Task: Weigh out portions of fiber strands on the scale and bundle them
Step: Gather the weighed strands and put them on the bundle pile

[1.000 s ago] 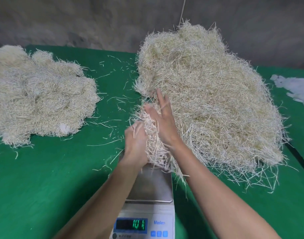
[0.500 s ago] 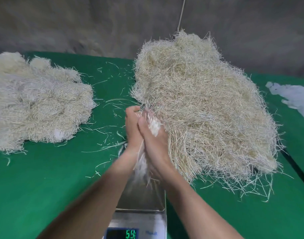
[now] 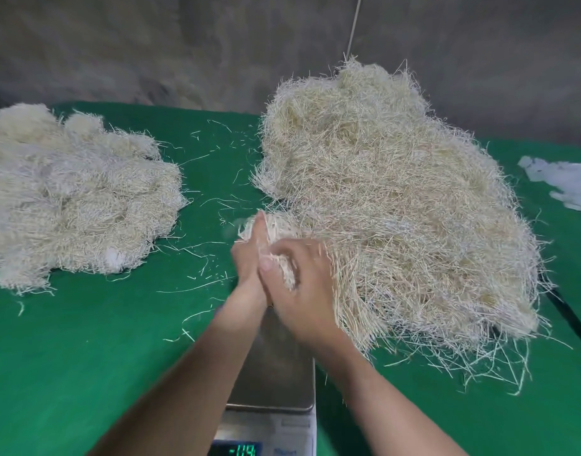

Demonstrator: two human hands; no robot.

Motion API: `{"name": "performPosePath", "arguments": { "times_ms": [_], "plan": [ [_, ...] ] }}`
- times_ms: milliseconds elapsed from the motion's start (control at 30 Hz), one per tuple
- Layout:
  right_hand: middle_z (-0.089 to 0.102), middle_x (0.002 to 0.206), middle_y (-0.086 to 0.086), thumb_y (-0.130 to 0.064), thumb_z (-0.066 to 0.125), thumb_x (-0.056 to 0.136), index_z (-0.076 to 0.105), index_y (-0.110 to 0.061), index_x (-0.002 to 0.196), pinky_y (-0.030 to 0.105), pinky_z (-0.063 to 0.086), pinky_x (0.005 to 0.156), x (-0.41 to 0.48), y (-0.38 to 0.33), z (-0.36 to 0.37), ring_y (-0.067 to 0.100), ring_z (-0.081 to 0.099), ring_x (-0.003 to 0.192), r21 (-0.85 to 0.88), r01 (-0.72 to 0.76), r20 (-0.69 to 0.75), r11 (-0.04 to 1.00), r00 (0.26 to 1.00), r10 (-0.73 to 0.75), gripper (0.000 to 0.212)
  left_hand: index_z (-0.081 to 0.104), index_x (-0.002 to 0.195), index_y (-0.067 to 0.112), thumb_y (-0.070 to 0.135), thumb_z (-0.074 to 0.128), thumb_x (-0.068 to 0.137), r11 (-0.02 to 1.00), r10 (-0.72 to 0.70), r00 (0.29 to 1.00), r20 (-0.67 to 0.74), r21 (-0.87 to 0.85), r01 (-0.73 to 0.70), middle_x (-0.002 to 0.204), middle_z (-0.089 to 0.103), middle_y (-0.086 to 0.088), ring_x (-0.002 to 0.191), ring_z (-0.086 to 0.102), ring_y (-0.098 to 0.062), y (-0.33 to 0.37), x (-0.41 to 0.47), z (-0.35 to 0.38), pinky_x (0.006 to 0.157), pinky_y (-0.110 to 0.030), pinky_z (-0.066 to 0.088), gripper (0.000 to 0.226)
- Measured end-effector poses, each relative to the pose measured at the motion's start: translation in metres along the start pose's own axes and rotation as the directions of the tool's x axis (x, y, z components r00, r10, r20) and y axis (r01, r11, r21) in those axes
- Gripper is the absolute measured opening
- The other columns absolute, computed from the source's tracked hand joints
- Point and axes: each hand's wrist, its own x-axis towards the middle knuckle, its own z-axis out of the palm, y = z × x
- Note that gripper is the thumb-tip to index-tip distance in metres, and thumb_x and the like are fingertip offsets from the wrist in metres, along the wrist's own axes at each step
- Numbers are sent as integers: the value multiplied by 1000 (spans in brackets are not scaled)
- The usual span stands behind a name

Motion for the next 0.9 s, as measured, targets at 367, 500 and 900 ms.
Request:
{"name": "performPosePath", "arguments": {
  "times_ms": [367,500,900],
  "plan": [
    [31,42,-4,-25,46,99,42,-20,48,30,24,42,40,12,-9,14,27,41,33,-99,-184,995,977,103,51,58,94,8,55,37,95,962,-28,997,73,271,8,74,56,-5,63,57,-15,-17,-14,11,45,-23,37,52],
    [30,44,-12,-36,40,96,30,-31,51,29,22,40,20,1,3,11,27,39,-23,8,-241,1000,970,-14,46,56,119,-4,33,41,100,967,60,985,162,235,-98,90,64,-11,60,51,-6,-20,-4,7,44,-15,44,44],
    [47,118,-36,-43,58,88,55,-47,109,9,40,90,36,13,-15,-33,40,91,206,-185,118,961,980,163,21,57,97,14,44,45,96,998,-63,960,271,19,60,77,69,-1,67,68,-11,-6,7,9,49,-21,53,32]
  ]
}}
